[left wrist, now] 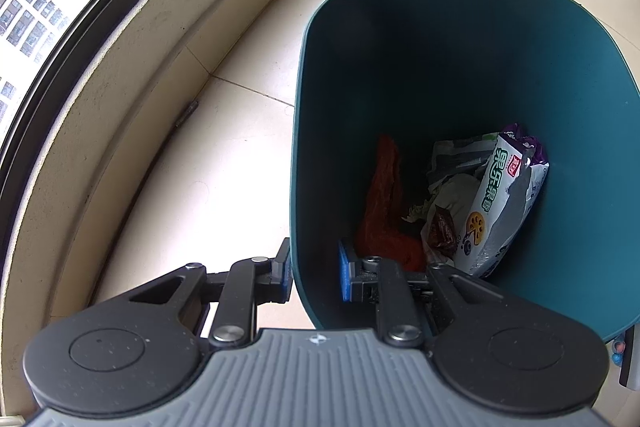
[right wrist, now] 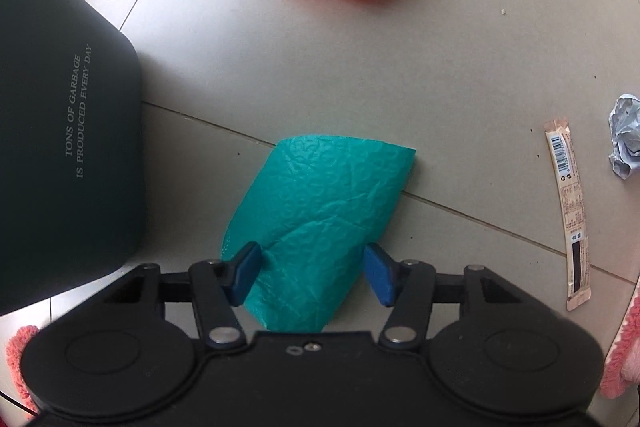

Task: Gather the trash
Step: 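Move the right gripper to the teal plastic sheet and close on it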

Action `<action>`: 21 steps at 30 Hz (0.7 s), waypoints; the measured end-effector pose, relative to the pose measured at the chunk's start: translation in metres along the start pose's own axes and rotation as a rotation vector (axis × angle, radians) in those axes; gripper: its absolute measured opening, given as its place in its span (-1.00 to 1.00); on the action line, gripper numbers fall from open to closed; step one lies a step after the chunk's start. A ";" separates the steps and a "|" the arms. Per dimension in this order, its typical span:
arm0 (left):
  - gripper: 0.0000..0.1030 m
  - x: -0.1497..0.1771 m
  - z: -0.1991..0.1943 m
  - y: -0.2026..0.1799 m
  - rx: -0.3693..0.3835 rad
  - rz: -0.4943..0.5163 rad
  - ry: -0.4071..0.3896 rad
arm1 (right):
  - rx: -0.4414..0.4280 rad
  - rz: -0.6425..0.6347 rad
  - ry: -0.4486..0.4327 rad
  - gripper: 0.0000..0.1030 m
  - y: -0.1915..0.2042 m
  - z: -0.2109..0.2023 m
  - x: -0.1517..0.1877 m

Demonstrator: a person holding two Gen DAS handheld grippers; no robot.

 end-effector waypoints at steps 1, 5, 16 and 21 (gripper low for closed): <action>-0.60 0.000 0.000 0.000 0.001 -0.001 0.000 | -0.001 -0.004 -0.002 -0.31 0.000 -0.002 0.000; -0.60 0.000 -0.001 0.000 0.001 0.002 -0.002 | -0.007 -0.003 -0.018 -0.67 -0.004 -0.011 0.001; -0.60 -0.001 -0.005 0.002 0.000 -0.006 -0.007 | -0.077 0.036 -0.043 -0.40 -0.012 -0.030 -0.003; -0.60 -0.001 -0.004 0.002 -0.004 -0.007 -0.001 | -0.093 0.113 -0.042 0.24 -0.016 -0.025 -0.003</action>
Point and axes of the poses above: each gripper's, at about its wrist camera, not at the fingertips, and z roughly the way its jaws point, y to its left, x to its underside, the point moved 5 cm from there along z, roughly the way its jaws point, and after that the axes turned 10 degrees about -x, right-handed, at the moved point
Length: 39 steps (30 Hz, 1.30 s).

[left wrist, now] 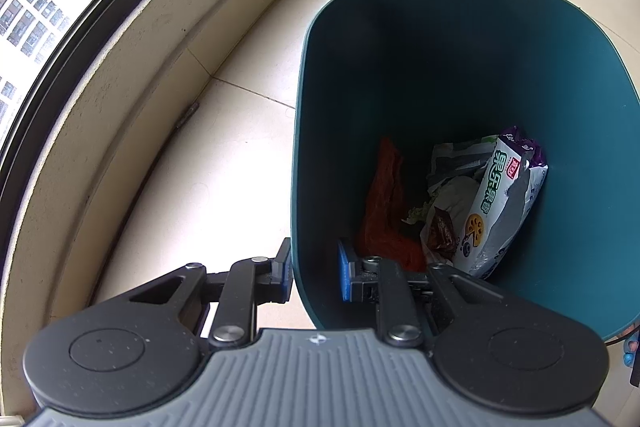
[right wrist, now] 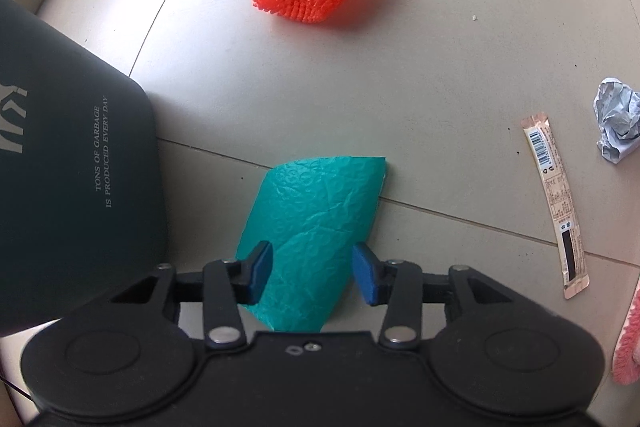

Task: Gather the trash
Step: 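Move the right gripper to the teal plastic sheet and close on it, then lift the teal plastic sheet into the bin and open the right gripper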

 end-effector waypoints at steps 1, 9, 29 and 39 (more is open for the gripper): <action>-0.60 0.000 0.000 -0.001 -0.002 0.001 0.000 | -0.010 0.015 0.004 0.47 -0.001 0.004 -0.001; -0.60 0.000 0.007 -0.004 -0.023 0.004 0.011 | 0.048 0.010 0.036 0.55 0.007 0.033 -0.003; -0.60 0.002 0.001 -0.004 -0.010 0.003 -0.007 | 0.032 -0.167 -0.033 -0.88 0.038 -0.017 0.007; -0.60 0.001 -0.003 0.000 -0.005 -0.004 -0.006 | -0.056 -0.324 -0.147 -0.88 0.076 -0.137 0.006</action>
Point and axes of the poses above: each gripper's, at about its wrist camera, not at the fingertips, and z roughly the way its jaws point, y to its left, x to its underside, the point moved 5 cm from there along z, roughly the way its jaws point, and after that the axes turned 10 degrees about -x, right-handed, at the moved point
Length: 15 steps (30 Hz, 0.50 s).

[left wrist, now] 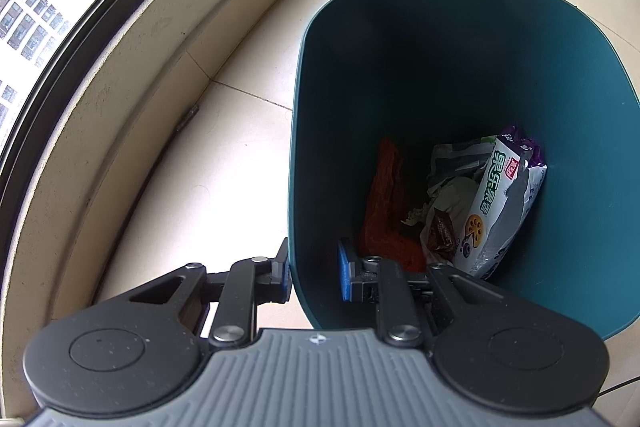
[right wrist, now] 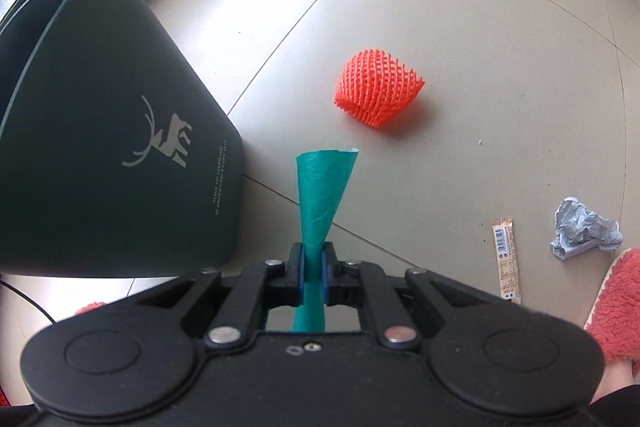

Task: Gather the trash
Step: 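Lift the teal plastic sheet into the bin and open the right gripper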

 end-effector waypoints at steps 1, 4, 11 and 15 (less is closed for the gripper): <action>-0.60 -0.001 0.000 0.001 0.001 -0.001 0.001 | -0.015 -0.025 -0.019 -0.88 0.008 -0.017 -0.005; -0.60 -0.002 -0.001 0.001 0.005 -0.002 0.003 | -0.039 -0.094 -0.086 -0.88 0.027 -0.057 -0.023; -0.60 -0.003 -0.004 0.005 0.013 -0.003 0.000 | -0.151 -0.175 -0.229 -0.87 0.077 -0.135 -0.071; -0.60 -0.004 -0.006 0.007 0.019 -0.005 -0.001 | -0.223 -0.239 -0.248 -0.87 0.111 -0.147 -0.088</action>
Point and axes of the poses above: each gripper's, at about its wrist camera, not at the fingertips, and z roughly the way its jaws point, y to its left, x to its underside, the point moved 5 cm from there along z, roughly the way its jaws point, and after that the axes turned 10 degrees about -x, right-handed, at the moved point
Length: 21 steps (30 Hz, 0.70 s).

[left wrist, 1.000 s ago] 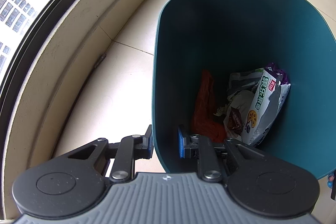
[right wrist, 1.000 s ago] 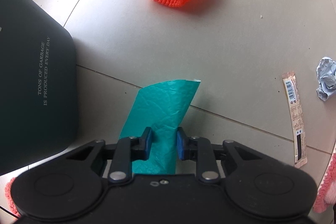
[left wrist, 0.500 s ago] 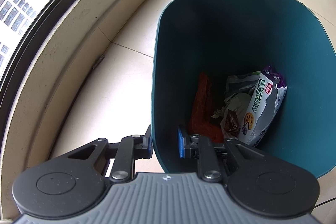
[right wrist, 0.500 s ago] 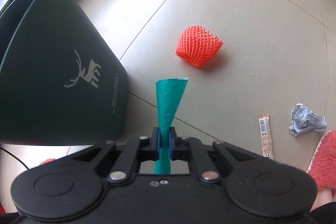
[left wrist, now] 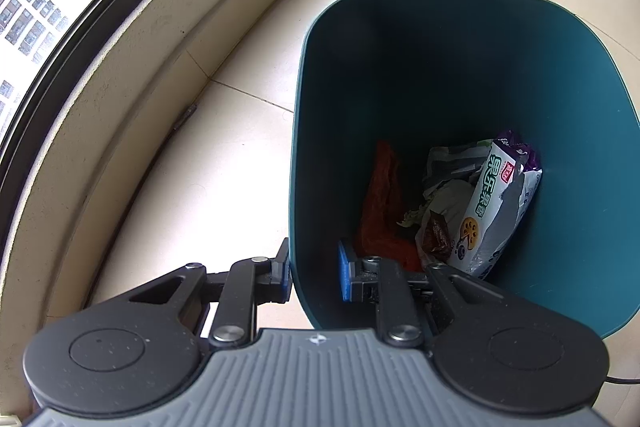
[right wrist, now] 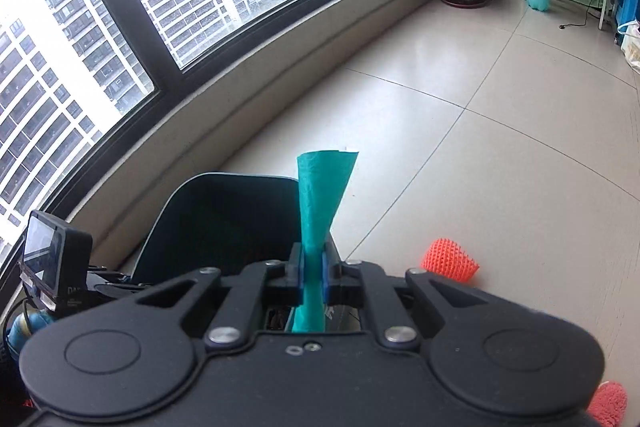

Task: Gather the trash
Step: 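Lift the teal plastic sheet into the bin and open the right gripper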

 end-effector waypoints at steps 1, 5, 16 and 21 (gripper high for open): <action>-0.60 0.000 -0.001 0.001 0.002 0.000 -0.001 | -0.013 -0.015 0.005 -0.87 0.006 0.003 -0.002; -0.60 -0.001 -0.002 0.003 0.009 -0.001 -0.005 | -0.062 -0.040 0.046 -0.87 0.021 0.030 -0.003; -0.60 -0.001 -0.005 0.007 0.018 -0.006 -0.010 | -0.051 -0.023 0.214 -0.87 0.038 0.114 0.021; -0.60 -0.001 -0.005 0.007 0.018 -0.005 -0.011 | -0.022 -0.011 0.295 -0.86 0.029 0.157 0.042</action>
Point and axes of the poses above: each gripper's, at about its wrist camera, not at the fingertips, and z roughly the way its jaws point, y to its left, x to its underside, the point moved 5 cm from there along z, roughly the way its jaws point, and after that the axes turned 10 degrees about -x, right-handed, at the moved point
